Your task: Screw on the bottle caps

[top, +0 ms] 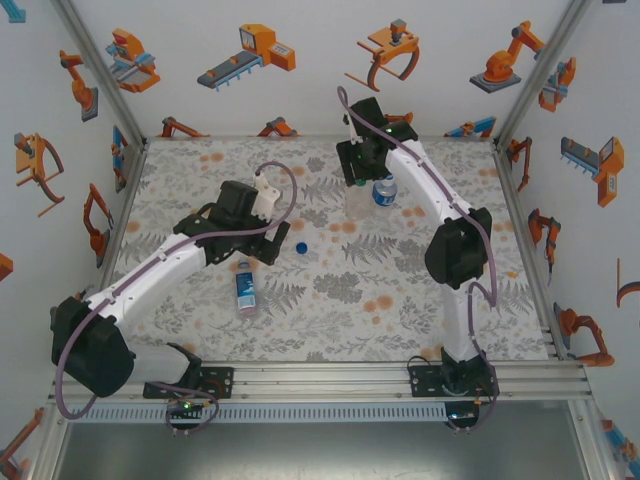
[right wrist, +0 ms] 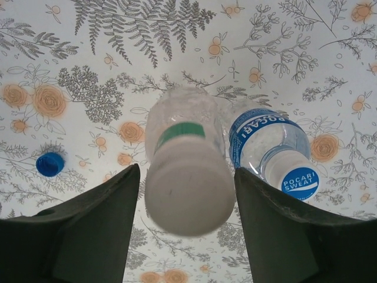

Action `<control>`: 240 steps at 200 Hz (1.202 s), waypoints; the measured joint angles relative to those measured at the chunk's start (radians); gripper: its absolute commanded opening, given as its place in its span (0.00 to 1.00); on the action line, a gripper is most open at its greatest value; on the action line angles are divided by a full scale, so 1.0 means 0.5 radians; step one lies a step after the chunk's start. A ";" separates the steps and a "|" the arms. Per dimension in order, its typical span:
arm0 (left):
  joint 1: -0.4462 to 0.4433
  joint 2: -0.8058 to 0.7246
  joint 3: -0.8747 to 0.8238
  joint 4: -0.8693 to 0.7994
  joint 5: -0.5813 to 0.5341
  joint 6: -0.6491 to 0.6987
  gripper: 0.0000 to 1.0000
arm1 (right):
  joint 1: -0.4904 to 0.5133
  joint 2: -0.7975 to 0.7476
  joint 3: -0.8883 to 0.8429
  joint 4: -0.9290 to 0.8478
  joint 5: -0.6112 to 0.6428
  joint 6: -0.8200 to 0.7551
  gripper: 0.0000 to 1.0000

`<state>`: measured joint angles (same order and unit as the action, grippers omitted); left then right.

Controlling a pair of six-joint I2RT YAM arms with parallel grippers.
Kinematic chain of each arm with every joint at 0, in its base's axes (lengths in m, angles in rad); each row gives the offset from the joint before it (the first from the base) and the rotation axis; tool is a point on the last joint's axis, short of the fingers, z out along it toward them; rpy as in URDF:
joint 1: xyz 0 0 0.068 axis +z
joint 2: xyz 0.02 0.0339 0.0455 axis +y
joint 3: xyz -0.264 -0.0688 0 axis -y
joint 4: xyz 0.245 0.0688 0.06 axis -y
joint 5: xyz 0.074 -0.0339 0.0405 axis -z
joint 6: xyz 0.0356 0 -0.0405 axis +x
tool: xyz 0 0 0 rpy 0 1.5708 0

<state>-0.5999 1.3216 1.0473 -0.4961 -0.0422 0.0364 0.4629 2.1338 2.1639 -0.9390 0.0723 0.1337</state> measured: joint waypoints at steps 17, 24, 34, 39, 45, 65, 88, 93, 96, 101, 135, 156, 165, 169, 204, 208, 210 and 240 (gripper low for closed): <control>-0.036 0.000 0.000 0.003 -0.024 -0.016 0.97 | 0.000 0.000 0.038 -0.024 0.000 0.000 0.64; -0.056 0.000 0.000 0.005 -0.047 -0.032 0.97 | 0.000 0.000 0.060 -0.034 -0.001 0.000 0.64; -0.082 0.000 0.000 0.007 -0.092 -0.060 0.97 | 0.000 0.000 0.095 -0.046 -0.001 0.001 0.64; -0.092 0.001 0.000 0.005 -0.108 -0.071 0.97 | 0.000 0.000 0.110 -0.050 -0.001 0.002 0.64; -0.103 0.002 0.005 0.001 -0.132 -0.086 0.97 | 0.000 -0.002 0.122 -0.050 -0.005 0.007 0.64; -0.112 0.050 0.094 -0.071 -0.183 -0.153 0.97 | 0.000 -0.024 0.127 -0.060 -0.018 0.023 0.64; -0.133 0.155 0.253 -0.174 -0.195 -0.217 0.97 | 0.000 -0.107 0.100 -0.079 -0.059 0.056 0.64; -0.148 0.172 0.278 -0.195 -0.204 -0.230 0.97 | 0.000 -0.138 0.081 -0.080 -0.063 0.063 0.64; -0.159 0.180 0.288 -0.205 -0.211 -0.239 0.97 | 0.001 -0.163 0.062 -0.076 -0.068 0.068 0.64; -0.179 0.188 0.299 -0.222 -0.218 -0.253 0.97 | 0.000 -0.206 0.029 -0.071 -0.075 0.077 0.64; -0.266 0.195 0.304 -0.388 -0.269 -0.456 0.97 | 0.001 -0.594 -0.305 0.020 -0.122 0.162 0.64; -0.262 0.195 0.302 -0.493 -0.285 -0.658 0.98 | 0.001 -0.825 -0.557 0.121 -0.153 0.222 0.64; -0.264 0.192 0.291 -0.512 -0.285 -0.742 0.98 | 0.001 -0.919 -0.678 0.165 -0.168 0.251 0.64; -0.267 0.188 0.281 -0.515 -0.285 -0.778 0.98 | 0.001 -0.957 -0.730 0.184 -0.172 0.262 0.65; -0.282 0.069 0.072 -0.570 -0.340 -1.083 1.00 | 0.001 -1.183 -1.096 0.279 -0.213 0.342 0.64; -0.282 0.056 0.050 -0.582 -0.354 -1.111 1.00 | 0.001 -1.207 -1.138 0.288 -0.217 0.349 0.65; -0.282 0.049 0.040 -0.589 -0.365 -1.127 1.00 | 0.001 -1.216 -1.153 0.291 -0.217 0.349 0.65; -0.278 0.024 -0.073 -0.653 -0.501 -1.288 1.00 | 0.001 -1.359 -1.376 0.335 -0.239 0.401 0.64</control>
<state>-0.7391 1.3334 1.0107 -0.8227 -0.2928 -0.6075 0.4633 1.4544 1.4757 -0.7715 -0.0471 0.3340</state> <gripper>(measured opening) 0.998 0.643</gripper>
